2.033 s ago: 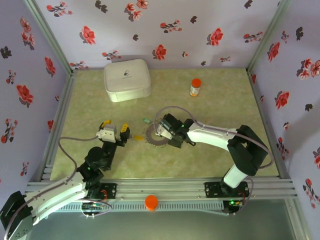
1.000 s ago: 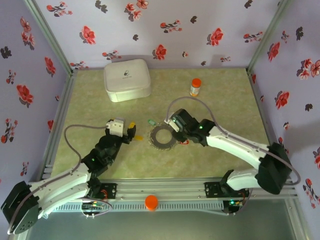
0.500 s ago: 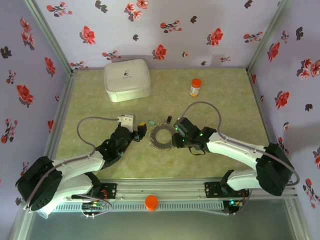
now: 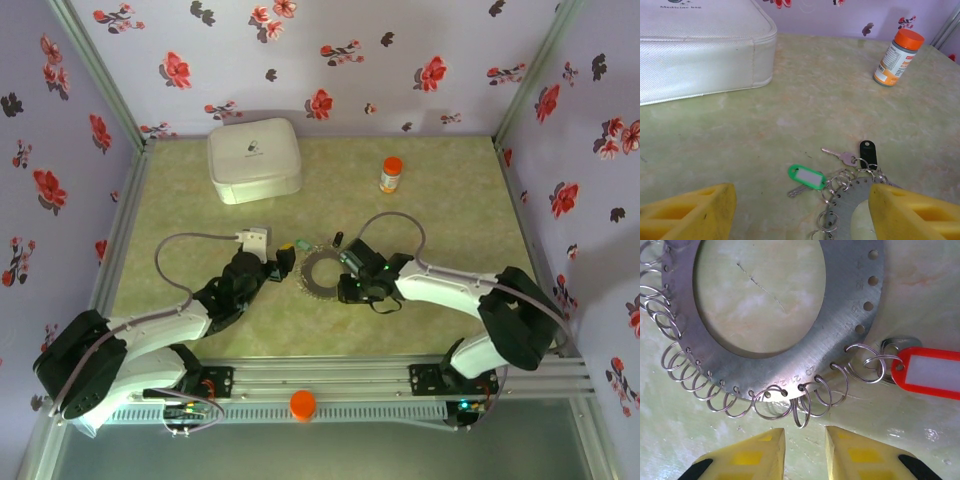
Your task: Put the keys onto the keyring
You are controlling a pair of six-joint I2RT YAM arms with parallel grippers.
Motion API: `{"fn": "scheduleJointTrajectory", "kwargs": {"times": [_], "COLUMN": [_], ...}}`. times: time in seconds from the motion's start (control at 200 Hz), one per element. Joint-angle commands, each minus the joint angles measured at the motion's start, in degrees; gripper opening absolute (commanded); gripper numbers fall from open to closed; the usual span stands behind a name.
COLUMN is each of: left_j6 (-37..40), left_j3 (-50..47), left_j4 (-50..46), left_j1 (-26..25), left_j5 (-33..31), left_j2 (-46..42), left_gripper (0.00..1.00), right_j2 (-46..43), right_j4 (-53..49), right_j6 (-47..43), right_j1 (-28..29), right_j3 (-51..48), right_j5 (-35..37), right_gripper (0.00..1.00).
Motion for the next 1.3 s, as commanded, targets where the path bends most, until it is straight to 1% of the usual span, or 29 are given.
{"fn": "scheduleJointTrajectory", "kwargs": {"times": [0.0, 0.155, 0.33, 0.42, 0.525, 0.665, 0.81, 0.995, 1.295], "left_j6": [-0.18, 0.24, 0.63, 0.75, 0.75, 0.83, 0.74, 0.74, 1.18], "left_j3": [1.30, 0.81, 0.41, 0.41, 0.41, 0.41, 0.41, 0.33, -0.03], "left_j4": [1.58, 1.55, 1.67, 1.71, 1.75, 1.79, 1.75, 1.71, 1.58], "left_j1": [0.35, 0.35, 0.35, 0.35, 0.35, 0.35, 0.35, 0.42, 0.40], "left_j5": [-0.18, -0.35, -0.75, -0.80, -0.82, -0.80, -0.79, -0.75, -0.88], "left_j2": [-0.25, -1.02, -1.77, -1.86, -1.95, -1.96, -1.83, -2.02, -2.56], "left_gripper": [0.70, 0.70, 0.70, 0.70, 0.70, 0.70, 0.70, 0.70, 0.70], "right_j2": [1.74, 3.65, 5.10, 5.39, 5.25, 3.66, 2.07, 4.69, 5.77], "right_j4": [1.20, 1.66, 2.25, 2.09, 1.61, 0.16, -1.13, -0.54, -0.87], "right_j6": [0.79, 0.62, 0.32, 0.00, -0.18, -0.25, -0.43, -0.37, -0.71], "right_j1": [-0.28, -0.24, -0.28, -0.29, -0.28, -0.29, -0.34, -0.37, -0.37], "right_j3": [0.83, 1.77, 2.48, 2.96, 3.23, 3.48, 3.57, 4.34, 4.98], "right_j5": [-0.54, -0.50, -0.45, -0.51, -0.61, -0.10, 1.26, 0.03, 0.47], "right_gripper": [0.27, 0.25, 0.19, 0.18, 0.18, 0.22, 0.24, 0.23, 0.21]}}
